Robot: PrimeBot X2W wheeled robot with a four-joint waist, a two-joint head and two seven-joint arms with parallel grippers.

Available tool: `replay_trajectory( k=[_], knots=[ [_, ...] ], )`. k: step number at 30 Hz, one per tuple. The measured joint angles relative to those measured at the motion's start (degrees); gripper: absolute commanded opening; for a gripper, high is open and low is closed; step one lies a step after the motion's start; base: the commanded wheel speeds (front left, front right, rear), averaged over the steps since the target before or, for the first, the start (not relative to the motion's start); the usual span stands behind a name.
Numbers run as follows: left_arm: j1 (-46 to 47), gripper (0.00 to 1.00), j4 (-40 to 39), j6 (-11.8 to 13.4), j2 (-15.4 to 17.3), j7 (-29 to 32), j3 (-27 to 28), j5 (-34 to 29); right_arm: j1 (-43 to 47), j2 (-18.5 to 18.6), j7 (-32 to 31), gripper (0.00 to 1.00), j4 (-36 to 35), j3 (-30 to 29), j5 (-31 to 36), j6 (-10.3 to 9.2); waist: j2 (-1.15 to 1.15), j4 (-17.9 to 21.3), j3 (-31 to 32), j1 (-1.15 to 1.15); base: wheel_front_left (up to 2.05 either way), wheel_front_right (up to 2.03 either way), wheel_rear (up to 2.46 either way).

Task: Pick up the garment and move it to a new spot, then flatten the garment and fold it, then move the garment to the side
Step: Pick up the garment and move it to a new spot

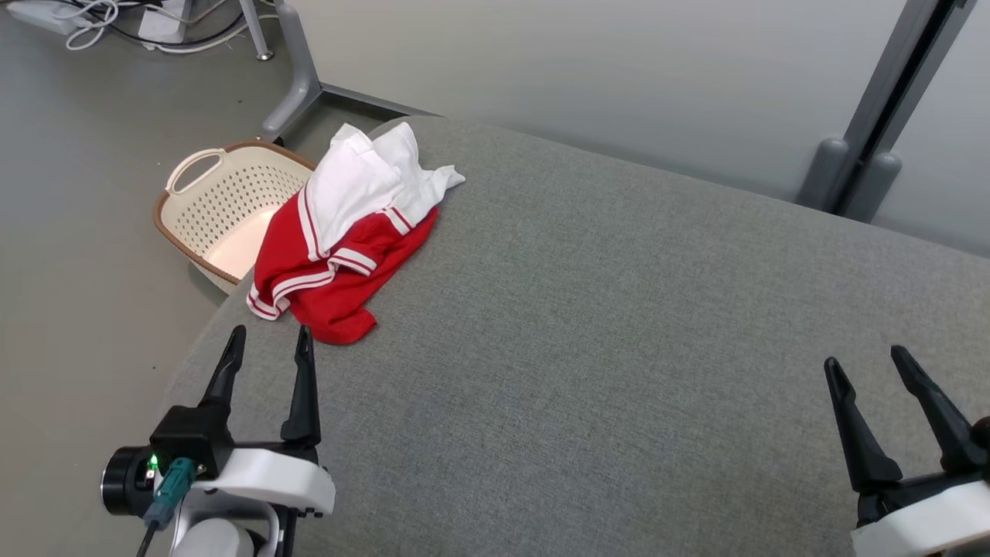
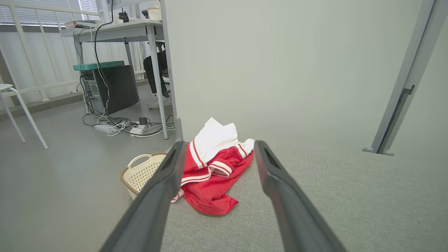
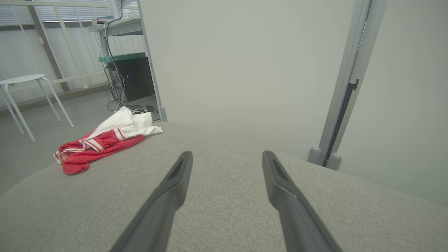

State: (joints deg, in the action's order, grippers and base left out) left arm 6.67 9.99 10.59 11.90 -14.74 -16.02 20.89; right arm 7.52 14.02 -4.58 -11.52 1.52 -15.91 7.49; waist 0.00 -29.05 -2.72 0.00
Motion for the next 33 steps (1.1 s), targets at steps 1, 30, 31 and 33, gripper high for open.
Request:
replay_trajectory(
  k=[1,30,31,33],
  knots=[
    [0.7,1.00,0.6,0.0,-0.3,0.0,0.0,-0.1,-0.5,0.3,-0.1,1.00,-0.3,0.0,-0.1,0.00,0.00,0.1,-0.5,0.00,0.00,0.00,0.00],
    [34.7,0.00,48.9,-8.5,-3.5,-0.5,13.8,8.7,-10.2,10.8,-2.3,1.00,-7.1,-2.4,-3.6,0.00,0.00,12.0,-26.7,0.00,0.00,0.00,0.00],
    [34.7,0.00,48.6,-8.3,-3.2,-0.5,14.3,8.1,-10.3,10.8,-2.0,1.00,-6.9,-2.4,-3.6,0.00,0.00,12.1,-26.8,0.00,0.00,0.00,0.00],
    [34.5,0.00,47.9,-8.1,-2.9,-0.4,14.8,7.6,-10.6,10.8,-1.8,1.00,-6.7,-2.4,-3.6,0.00,0.00,12.2,-26.7,0.00,0.00,0.00,0.00]
  ],
)
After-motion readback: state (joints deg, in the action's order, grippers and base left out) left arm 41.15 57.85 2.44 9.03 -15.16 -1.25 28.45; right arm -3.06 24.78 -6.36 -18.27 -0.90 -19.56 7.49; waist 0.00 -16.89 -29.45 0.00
